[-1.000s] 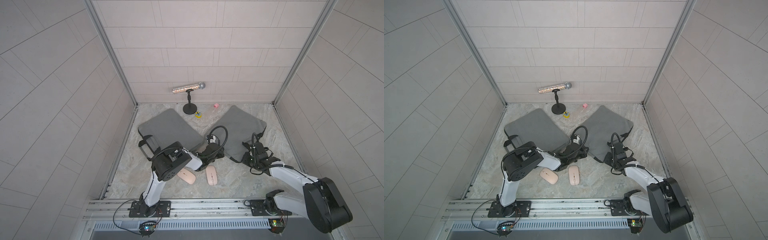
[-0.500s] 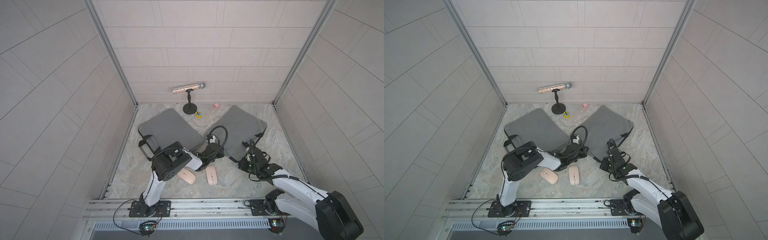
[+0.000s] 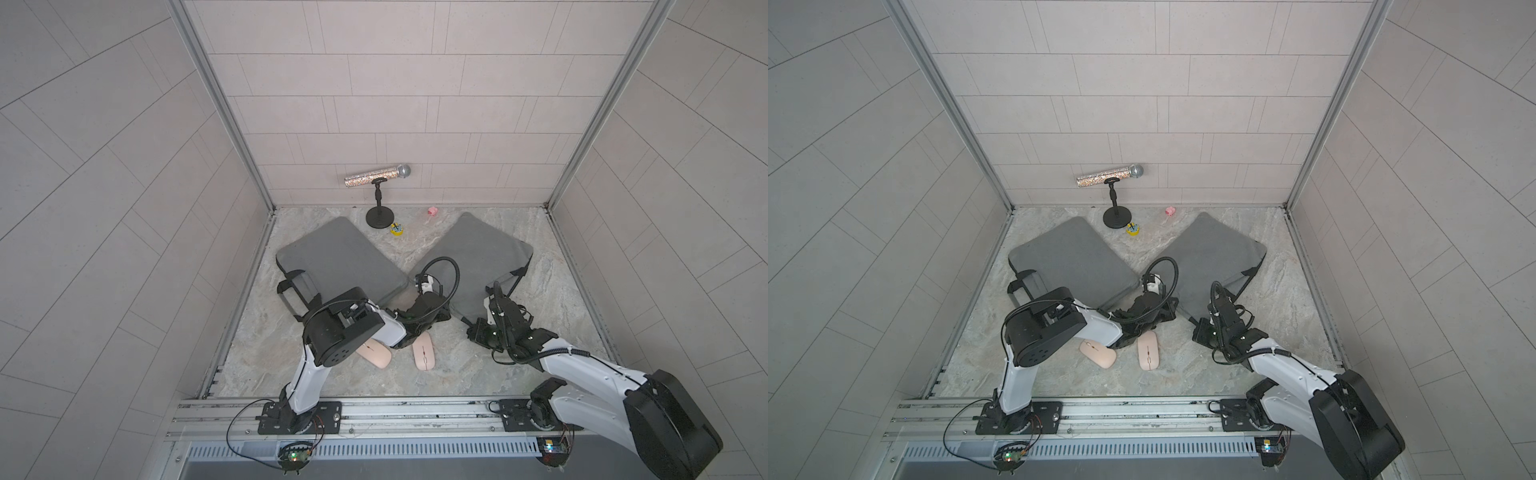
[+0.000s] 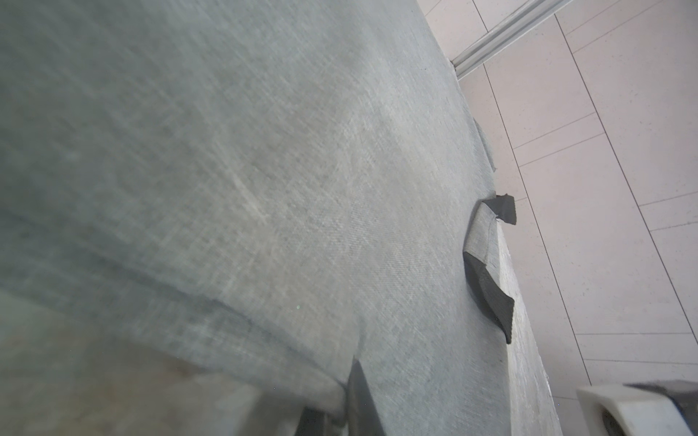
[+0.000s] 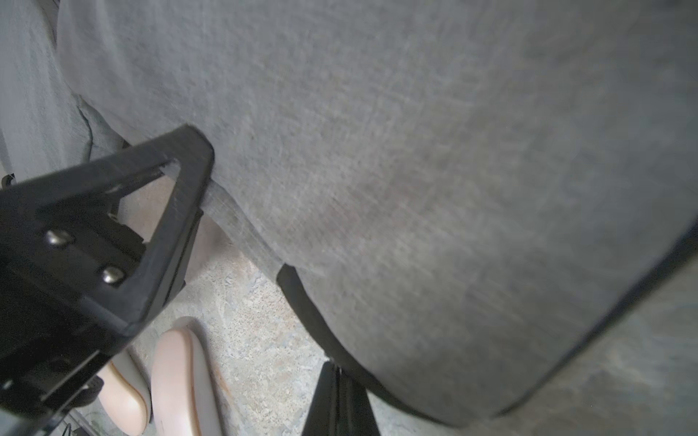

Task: Put the mouse into the laptop bag
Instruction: Unzip the zipper on the zippered laptop bag.

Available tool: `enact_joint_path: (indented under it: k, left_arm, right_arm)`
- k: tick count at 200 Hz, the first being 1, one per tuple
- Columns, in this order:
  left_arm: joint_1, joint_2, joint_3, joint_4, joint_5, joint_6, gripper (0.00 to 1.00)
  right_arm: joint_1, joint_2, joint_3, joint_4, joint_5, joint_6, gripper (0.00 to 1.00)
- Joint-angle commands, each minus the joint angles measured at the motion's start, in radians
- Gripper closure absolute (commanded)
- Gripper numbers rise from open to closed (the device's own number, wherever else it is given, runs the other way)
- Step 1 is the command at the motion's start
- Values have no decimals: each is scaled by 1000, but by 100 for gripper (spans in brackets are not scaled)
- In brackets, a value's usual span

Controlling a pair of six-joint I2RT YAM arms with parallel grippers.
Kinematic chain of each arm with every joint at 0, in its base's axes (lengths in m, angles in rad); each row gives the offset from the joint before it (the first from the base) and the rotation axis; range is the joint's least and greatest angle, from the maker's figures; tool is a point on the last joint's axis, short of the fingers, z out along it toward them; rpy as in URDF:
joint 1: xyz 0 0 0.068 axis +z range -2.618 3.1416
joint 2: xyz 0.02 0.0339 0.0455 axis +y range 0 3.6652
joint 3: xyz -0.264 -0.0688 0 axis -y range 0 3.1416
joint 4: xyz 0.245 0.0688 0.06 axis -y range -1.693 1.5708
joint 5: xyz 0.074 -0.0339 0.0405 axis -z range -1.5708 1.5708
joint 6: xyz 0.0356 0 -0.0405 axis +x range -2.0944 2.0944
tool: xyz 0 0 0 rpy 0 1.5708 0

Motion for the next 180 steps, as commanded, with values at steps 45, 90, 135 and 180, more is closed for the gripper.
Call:
enact_joint_path:
  k: [45,90,135,180]
  left_arm:
    - [-40,-74,-93,197,124,99,99]
    - [-31,-55,-126,292,202,50,96]
    - [-20,-55,-110,266,259,2,97]
    - [-14,-66,-156,243,168,-66,100]
  right_arm:
    - [8,79,70,93,-50,-8,100]
    - [16,86,67,151,-87,-56,100]
    - [17,46,70,139,-104,-111,100]
    - [13,8,68,42,-1,-101,100]
